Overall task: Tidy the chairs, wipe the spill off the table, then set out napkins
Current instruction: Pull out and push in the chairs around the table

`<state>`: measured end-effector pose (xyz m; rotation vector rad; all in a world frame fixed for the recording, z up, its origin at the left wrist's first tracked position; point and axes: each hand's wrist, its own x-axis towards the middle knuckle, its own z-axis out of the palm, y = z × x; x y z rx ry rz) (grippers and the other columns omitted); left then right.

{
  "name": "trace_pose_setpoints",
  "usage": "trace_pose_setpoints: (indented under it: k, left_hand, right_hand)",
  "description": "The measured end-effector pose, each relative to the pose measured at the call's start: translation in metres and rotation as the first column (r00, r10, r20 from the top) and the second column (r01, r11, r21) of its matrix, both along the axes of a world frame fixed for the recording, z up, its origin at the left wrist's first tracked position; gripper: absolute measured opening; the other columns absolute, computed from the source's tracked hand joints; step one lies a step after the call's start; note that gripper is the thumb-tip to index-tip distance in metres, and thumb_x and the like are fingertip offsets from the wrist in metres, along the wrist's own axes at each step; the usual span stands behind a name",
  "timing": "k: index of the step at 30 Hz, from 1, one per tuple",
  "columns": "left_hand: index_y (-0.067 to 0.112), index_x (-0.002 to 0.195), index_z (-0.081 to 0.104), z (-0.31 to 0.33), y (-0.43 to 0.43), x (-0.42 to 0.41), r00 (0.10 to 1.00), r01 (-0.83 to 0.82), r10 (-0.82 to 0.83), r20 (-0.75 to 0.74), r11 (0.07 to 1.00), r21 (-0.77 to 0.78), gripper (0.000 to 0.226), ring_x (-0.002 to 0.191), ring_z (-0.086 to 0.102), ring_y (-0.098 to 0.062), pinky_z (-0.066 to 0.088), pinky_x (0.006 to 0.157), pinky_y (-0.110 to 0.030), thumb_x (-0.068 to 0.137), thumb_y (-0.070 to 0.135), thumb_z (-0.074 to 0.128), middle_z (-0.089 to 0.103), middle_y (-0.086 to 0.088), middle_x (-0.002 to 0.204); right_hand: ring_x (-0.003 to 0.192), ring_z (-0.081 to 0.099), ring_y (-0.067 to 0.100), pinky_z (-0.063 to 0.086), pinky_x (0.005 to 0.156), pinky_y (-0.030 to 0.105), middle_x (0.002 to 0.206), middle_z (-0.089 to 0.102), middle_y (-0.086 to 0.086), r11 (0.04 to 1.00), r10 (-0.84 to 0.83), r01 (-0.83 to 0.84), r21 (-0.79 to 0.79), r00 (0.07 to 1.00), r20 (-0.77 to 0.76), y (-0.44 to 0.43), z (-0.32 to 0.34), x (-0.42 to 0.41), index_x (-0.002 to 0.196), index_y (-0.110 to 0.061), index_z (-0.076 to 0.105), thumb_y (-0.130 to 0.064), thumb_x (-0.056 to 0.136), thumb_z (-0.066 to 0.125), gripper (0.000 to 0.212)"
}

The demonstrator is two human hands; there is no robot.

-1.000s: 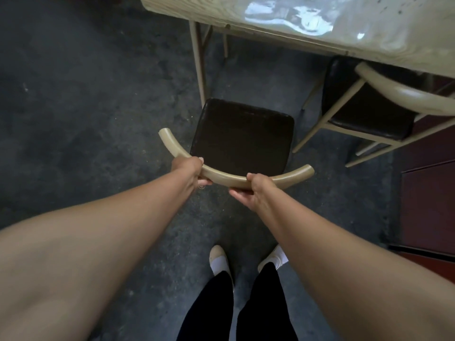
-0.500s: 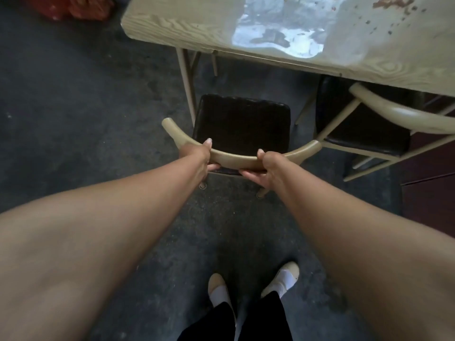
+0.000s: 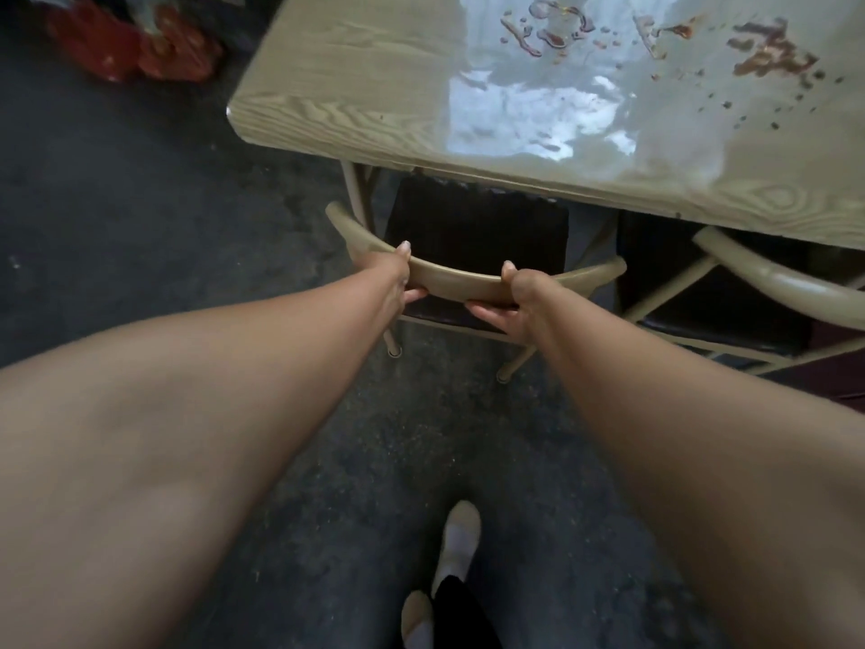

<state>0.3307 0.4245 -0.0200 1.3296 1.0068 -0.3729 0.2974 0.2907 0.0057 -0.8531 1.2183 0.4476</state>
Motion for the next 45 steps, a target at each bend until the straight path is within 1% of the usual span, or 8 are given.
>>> trace_pose_setpoints:
  k: [10, 16, 18, 21, 29, 33, 40, 45]
  left_hand:
    - [0.006, 0.144, 0.033, 0.004, -0.004, 0.092, 0.998, -0.022, 0.019, -0.059, 0.999, -0.036, 0.057, 0.133, 0.039, -0.037, 0.051, 0.087, -0.052, 0.094, 0.014, 0.059, 0.037, -0.012, 0.147]
    - [0.005, 0.143, 0.035, 0.001, 0.002, 0.099, 0.99, 0.029, -0.033, -0.139, 0.999, -0.033, 0.057, 0.127, 0.048, -0.038, 0.055, 0.073, -0.046, 0.093, 0.017, 0.06, 0.044, -0.015, 0.142]
    - [0.007, 0.144, 0.031, 0.004, 0.001, 0.101, 0.987, 0.046, -0.053, -0.153, 0.998, -0.052, 0.059, 0.129, 0.046, -0.037, 0.053, 0.057, -0.042, 0.094, 0.018, 0.06, 0.043, -0.012, 0.145]
    - [0.008, 0.147, 0.025, 0.004, 0.003, 0.098, 0.988, 0.055, -0.064, -0.143, 0.996, -0.065, 0.063, 0.135, 0.04, -0.035, 0.054, 0.075, -0.042, 0.095, 0.021, 0.058, 0.034, -0.009, 0.151]
    - [0.0, 0.139, 0.037, 0.023, 0.051, 0.083, 0.851, 0.509, -0.502, -0.155, 0.86, 0.012, 0.057, 0.107, 0.065, -0.034, 0.057, 0.065, -0.035, 0.096, 0.032, 0.055, 0.045, -0.019, 0.143]
    - [0.002, 0.132, 0.049, 0.054, 0.098, 0.087, 0.75, 0.658, -0.66, -0.045, 0.739, 0.145, 0.044, 0.084, 0.067, -0.025, 0.054, 0.056, -0.029, 0.096, 0.027, 0.056, 0.057, -0.019, 0.13]
    - [0.005, 0.116, 0.057, 0.115, 0.193, 0.078, 0.647, 0.751, -0.762, 0.003, 0.639, 0.168, 0.027, 0.088, 0.066, -0.028, 0.052, 0.088, -0.044, 0.097, 0.024, 0.054, 0.063, -0.013, 0.105]
    - [0.006, 0.114, 0.058, 0.142, 0.262, 0.097, 0.614, 0.771, -0.79, -0.002, 0.598, 0.22, 0.024, 0.079, 0.065, -0.024, 0.052, 0.075, -0.033, 0.097, 0.022, 0.054, 0.065, -0.015, 0.105]
  right_hand:
    - [0.118, 0.052, 0.045, 0.054, 0.09, 0.048, 0.129, 0.048, 0.021, 0.998, 0.061, -0.061, 0.005, 0.998, -0.019, -0.012, -0.007, 0.092, 0.128, 0.004, 0.046, -0.012, 0.093, 0.062, 0.041]
    - [0.111, 0.055, 0.052, 0.059, 0.059, 0.052, 0.123, 0.049, 0.022, 0.992, 0.128, -0.126, 0.028, 0.986, -0.105, -0.018, -0.012, 0.1, 0.122, 0.006, 0.047, -0.012, 0.092, 0.062, 0.038]
    - [0.113, 0.054, 0.051, 0.059, 0.072, 0.05, 0.118, 0.048, 0.022, 0.992, 0.123, -0.121, 0.03, 0.989, -0.087, -0.018, -0.013, 0.1, 0.12, 0.006, 0.046, -0.014, 0.093, 0.061, 0.036]
    - [0.115, 0.056, 0.048, 0.054, 0.091, 0.045, 0.117, 0.053, 0.026, 0.995, 0.101, -0.099, 0.031, 0.991, -0.085, -0.015, -0.016, 0.096, 0.12, 0.006, 0.043, -0.021, 0.093, 0.062, 0.042]
    - [0.098, 0.067, 0.028, 0.055, 0.066, 0.036, 0.126, 0.06, 0.019, 0.925, 0.317, -0.34, -0.172, 0.937, -0.148, 0.028, 0.008, 0.071, 0.134, -0.001, 0.043, -0.037, 0.098, 0.052, 0.052]
    - [0.072, 0.065, 0.02, 0.053, 0.054, 0.033, 0.11, 0.062, 0.013, 0.873, 0.42, -0.44, -0.209, 0.898, -0.134, 0.068, 0.046, 0.07, 0.128, -0.003, 0.05, -0.028, 0.096, 0.057, 0.041]
    - [0.072, 0.062, 0.017, 0.051, 0.065, 0.028, 0.113, 0.069, 0.014, 0.657, 0.697, -0.657, -0.369, 0.716, -0.031, 0.151, 0.113, 0.072, 0.12, -0.001, 0.058, -0.024, 0.097, 0.056, 0.033]
    - [0.064, 0.06, 0.018, 0.051, 0.062, 0.028, 0.092, 0.07, 0.015, 0.489, 0.805, -0.698, -0.523, 0.593, -0.038, 0.198, 0.12, 0.083, 0.084, -0.011, 0.06, -0.018, 0.092, 0.06, 0.011]
